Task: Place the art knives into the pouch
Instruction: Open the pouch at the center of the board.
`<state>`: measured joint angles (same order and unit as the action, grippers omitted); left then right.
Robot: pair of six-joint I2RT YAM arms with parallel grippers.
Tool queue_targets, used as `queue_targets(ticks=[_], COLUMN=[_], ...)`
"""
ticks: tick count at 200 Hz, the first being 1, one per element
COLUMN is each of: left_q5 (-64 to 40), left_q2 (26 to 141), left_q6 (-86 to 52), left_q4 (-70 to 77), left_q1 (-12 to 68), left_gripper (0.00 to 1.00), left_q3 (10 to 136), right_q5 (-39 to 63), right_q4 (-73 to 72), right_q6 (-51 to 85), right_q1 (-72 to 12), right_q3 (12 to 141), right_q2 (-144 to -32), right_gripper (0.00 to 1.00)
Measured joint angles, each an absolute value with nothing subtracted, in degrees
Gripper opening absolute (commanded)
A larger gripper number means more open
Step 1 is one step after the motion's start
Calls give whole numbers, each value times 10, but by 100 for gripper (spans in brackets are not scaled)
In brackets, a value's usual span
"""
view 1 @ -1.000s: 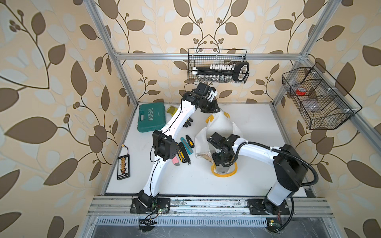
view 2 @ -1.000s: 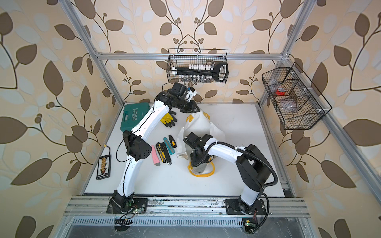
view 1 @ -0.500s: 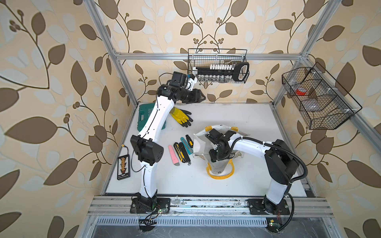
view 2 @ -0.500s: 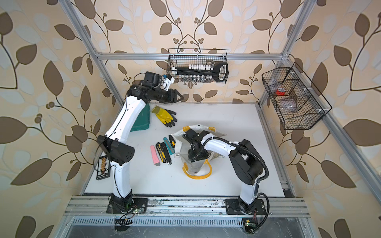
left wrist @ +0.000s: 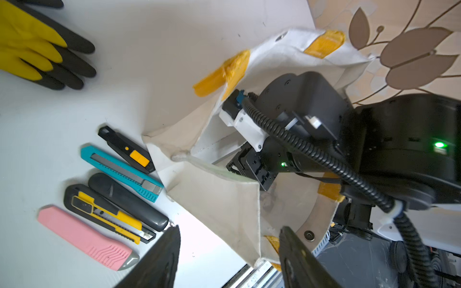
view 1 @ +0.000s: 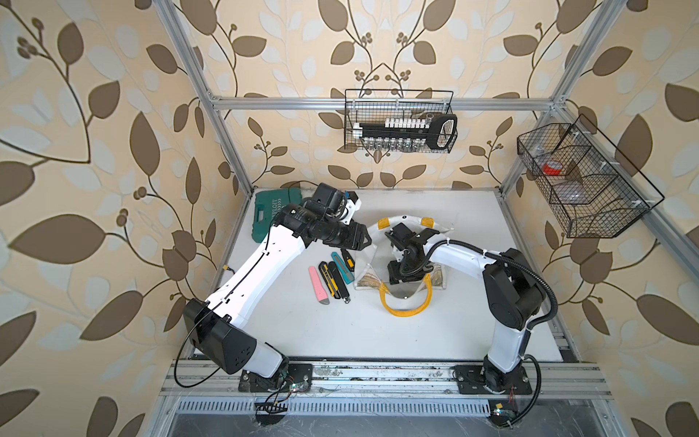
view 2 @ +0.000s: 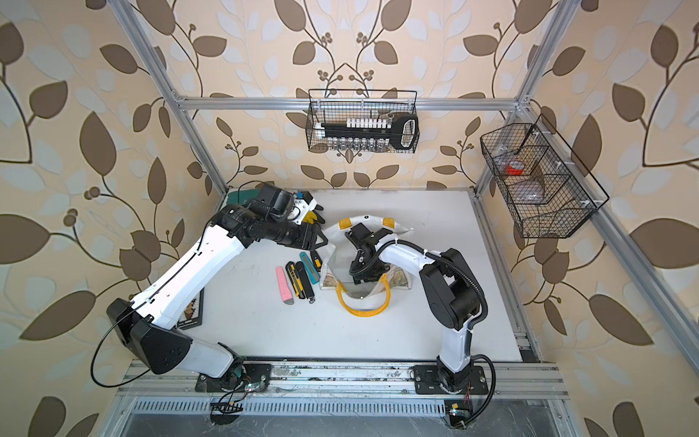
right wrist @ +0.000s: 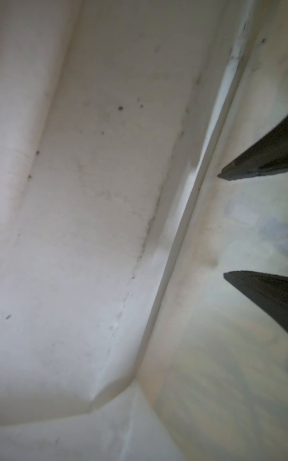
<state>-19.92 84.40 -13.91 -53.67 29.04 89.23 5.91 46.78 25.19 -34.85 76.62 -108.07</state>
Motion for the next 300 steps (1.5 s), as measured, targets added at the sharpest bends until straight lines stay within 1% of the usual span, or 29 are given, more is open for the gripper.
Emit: queue_targets(ticks=[37, 77, 121, 150, 158, 166, 170, 175, 179, 188, 190, 228, 267, 300], left_q5=[-175, -172, -130, -94, -83, -74, -68, -63, -57, -47, -44, 2, 28, 36], left_q2=[857, 863, 907, 932, 935, 938, 939, 940, 941, 943, 944, 972, 979, 980], left_q6=[-164, -187, -189, -189, -189, -187, -185, -189, -184, -182, -181, -161, -135, -116], left_q4=[-516, -481, -477, -472, -473, -472, -472, -471, -471, -474, -476, -509, -552, -574], left_q1=[328, 357, 364, 368, 370, 372, 372, 372, 372, 372, 372, 375, 376, 361], left_gripper=[70, 71, 70, 67, 63, 52, 43, 29, 19, 2, 0, 0, 0, 0], left_q3=[887, 871, 870, 859, 857, 856, 856, 856, 856, 860, 862, 909, 946, 961], right_q5=[63, 68, 71, 71, 71, 71, 71, 71, 71, 70, 70, 37, -26, -57], right_q4=[456, 446, 432, 422, 421, 420, 420, 420, 419, 420, 421, 447, 495, 522], right_q6=[252, 252, 252, 252, 251, 250, 250, 250, 249, 246, 246, 222, 195, 177], right_q1=[-348, -347, -347, -344, -343, -342, -341, -340, -340, -336, -336, -296, -235, -212], right_q3=[764, 757, 744, 737, 735, 733, 732, 731, 730, 728, 728, 726, 726, 710], right_q2=[-1081, -1081, -1081, -1081, -1080, -1080, -1079, -1079, -1077, -1076, -1076, -1074, -1071, -1042], right_gripper=[59, 59, 59, 59, 59, 59, 59, 59, 59, 59, 59, 59, 60, 61])
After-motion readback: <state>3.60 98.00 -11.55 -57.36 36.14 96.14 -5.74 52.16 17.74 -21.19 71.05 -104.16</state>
